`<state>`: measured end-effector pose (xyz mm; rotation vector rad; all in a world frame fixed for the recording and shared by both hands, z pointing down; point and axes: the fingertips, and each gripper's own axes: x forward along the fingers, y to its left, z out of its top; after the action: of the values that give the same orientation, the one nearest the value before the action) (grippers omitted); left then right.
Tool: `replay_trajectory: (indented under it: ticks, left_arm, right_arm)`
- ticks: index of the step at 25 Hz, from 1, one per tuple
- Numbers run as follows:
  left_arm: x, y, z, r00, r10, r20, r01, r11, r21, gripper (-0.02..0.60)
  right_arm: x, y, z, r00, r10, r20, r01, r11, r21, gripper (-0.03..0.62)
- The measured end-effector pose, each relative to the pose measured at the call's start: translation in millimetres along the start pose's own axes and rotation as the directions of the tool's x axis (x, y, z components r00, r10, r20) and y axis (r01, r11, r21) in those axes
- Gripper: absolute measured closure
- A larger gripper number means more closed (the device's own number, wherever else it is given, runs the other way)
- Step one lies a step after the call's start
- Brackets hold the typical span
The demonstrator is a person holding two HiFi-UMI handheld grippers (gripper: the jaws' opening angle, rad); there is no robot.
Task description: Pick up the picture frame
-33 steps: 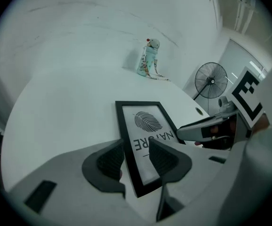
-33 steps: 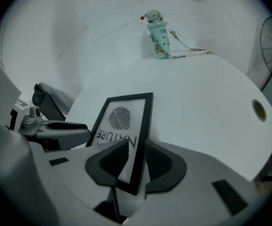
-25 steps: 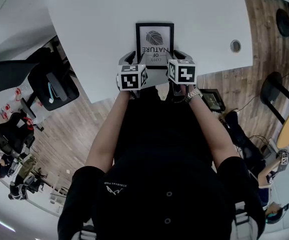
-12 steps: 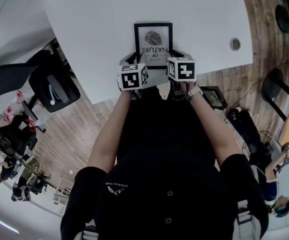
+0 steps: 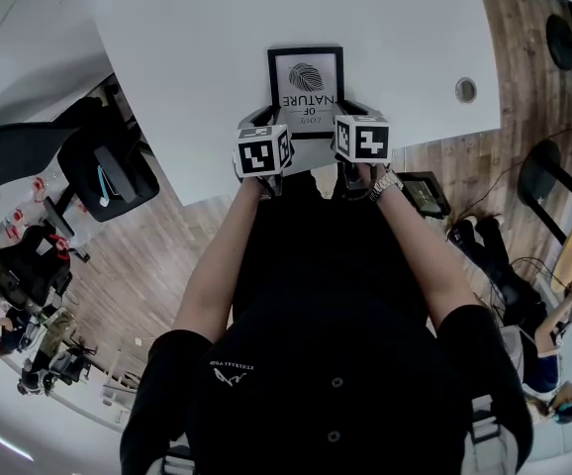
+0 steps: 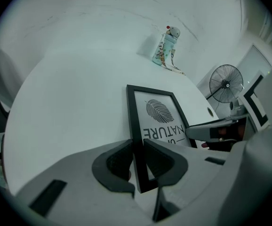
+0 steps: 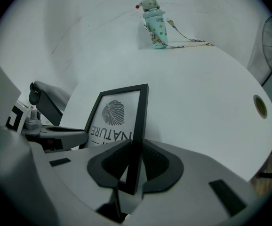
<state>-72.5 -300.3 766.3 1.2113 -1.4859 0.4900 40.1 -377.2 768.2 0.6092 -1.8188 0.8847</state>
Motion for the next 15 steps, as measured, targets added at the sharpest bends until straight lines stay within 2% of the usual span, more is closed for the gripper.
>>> replay_trajectory:
  ticks: [15]
  left_arm:
    - [-30, -6, 2, 0.996, 0.008, 0.091, -0.010, 1.000, 0.024, 0.505]
  right_arm:
    - [-24, 11, -1, 0.997, 0.020, 0.079, -0.020, 1.000, 0.001, 0.525]
